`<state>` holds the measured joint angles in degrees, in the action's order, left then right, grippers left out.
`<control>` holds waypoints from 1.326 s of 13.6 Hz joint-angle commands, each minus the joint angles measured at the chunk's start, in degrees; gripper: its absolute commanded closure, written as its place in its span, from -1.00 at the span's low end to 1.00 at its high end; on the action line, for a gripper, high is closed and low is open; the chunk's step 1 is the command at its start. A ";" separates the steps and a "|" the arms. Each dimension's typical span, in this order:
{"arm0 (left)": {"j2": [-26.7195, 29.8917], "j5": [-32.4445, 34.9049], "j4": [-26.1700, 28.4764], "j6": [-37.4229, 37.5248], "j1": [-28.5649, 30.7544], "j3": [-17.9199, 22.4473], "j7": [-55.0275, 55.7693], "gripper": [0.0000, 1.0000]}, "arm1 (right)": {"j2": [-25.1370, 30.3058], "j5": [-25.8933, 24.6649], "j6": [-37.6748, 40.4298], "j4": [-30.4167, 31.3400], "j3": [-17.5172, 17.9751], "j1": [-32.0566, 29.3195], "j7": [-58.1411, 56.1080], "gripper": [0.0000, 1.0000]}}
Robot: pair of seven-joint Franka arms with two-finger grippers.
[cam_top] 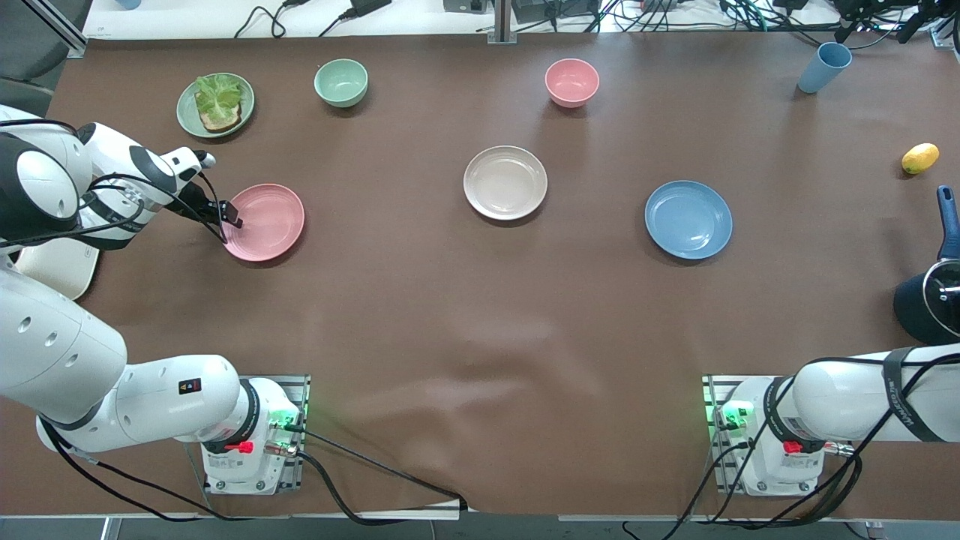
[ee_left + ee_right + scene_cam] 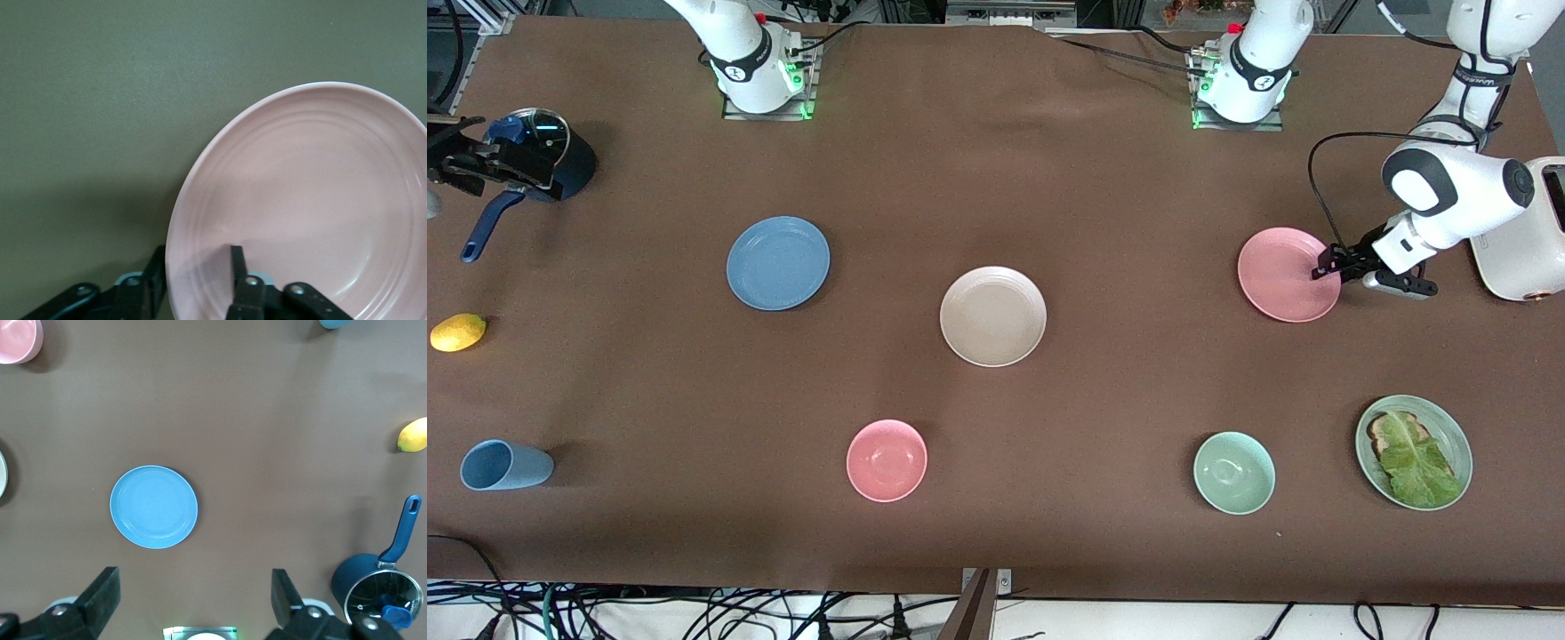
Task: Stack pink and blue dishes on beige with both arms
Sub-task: 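Grasp the pink plate rim with the left gripper and lift it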
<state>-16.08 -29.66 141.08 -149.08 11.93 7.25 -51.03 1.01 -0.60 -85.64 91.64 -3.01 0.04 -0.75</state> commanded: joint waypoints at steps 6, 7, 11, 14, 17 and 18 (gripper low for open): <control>0.34 -2.16 -0.37 -0.34 -0.07 0.13 -2.32 1.00 | 0.92 0.25 0.30 0.73 0.02 -0.22 -0.40 -1.00; 0.78 -2.16 -0.80 0.01 -0.15 0.05 -1.89 1.00 | 0.92 0.25 0.30 0.73 0.02 -0.22 -0.40 -1.00; 4.29 -1.46 -6.15 8.08 -1.47 0.04 -0.13 1.00 | 0.92 0.25 0.30 0.73 0.02 -0.22 -0.40 -1.00; 4.82 -1.37 -8.37 10.65 -2.34 -0.04 2.67 1.00 | 0.92 0.25 0.30 0.73 0.02 -0.22 -0.40 -1.00; 6.05 -1.46 -8.37 10.74 -8.57 -0.22 13.37 1.00 | 0.92 0.25 0.30 0.73 0.02 -0.22 -0.40 -1.00; 6.67 -1.46 -8.28 10.74 -10.59 -0.65 17.15 1.00 | 0.92 0.25 0.30 0.73 0.02 -0.22 -0.40 -1.00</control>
<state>-11.37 -29.89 132.73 -139.20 5.17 6.69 -39.90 1.01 -0.60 -85.64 91.64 -3.01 0.04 -0.75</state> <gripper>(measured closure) 0.934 0.000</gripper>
